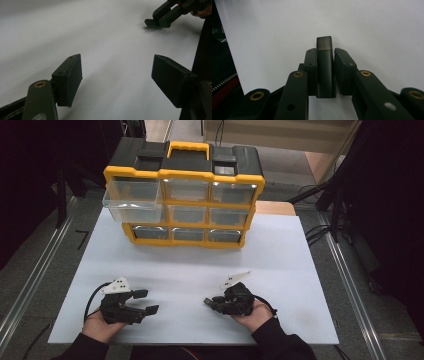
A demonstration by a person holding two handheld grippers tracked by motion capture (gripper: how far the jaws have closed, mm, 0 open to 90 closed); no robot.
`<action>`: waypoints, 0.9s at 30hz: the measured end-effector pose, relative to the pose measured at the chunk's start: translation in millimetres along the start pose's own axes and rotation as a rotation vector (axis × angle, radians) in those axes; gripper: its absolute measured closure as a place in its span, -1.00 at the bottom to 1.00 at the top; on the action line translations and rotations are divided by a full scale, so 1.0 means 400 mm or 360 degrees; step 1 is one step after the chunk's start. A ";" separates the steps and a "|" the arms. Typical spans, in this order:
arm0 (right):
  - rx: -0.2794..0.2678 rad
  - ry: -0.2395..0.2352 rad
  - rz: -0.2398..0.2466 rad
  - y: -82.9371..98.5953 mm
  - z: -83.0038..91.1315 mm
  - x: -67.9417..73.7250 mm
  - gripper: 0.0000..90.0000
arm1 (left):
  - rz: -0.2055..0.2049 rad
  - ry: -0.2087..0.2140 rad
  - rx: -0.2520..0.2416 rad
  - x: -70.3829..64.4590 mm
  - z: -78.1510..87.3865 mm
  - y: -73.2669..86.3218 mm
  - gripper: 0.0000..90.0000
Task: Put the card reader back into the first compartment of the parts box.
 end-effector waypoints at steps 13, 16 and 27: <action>-0.0038 -0.0087 -0.0074 -0.026 0.027 -0.026 0.58 | -0.0005 -0.0031 -0.0019 0.010 0.000 -0.005 -0.41; -0.0053 -0.0110 -0.0078 -0.044 0.031 -0.021 0.58 | -0.0005 -0.0041 -0.0027 0.014 0.003 -0.007 -0.41; -0.0072 -0.0265 0.0048 -0.109 0.040 -0.008 0.58 | 0.0004 -0.0054 -0.0022 0.018 0.004 -0.005 -0.41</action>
Point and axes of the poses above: each handheld gripper's, and its own axes: z roughly backward along the jaws, y roughly out of its underside, x roughly to its left, the point moved 4 cm from there along -z, roughly forward along the jaws, and after that the axes turned 3 degrees about -z, right-handed, at the moved point
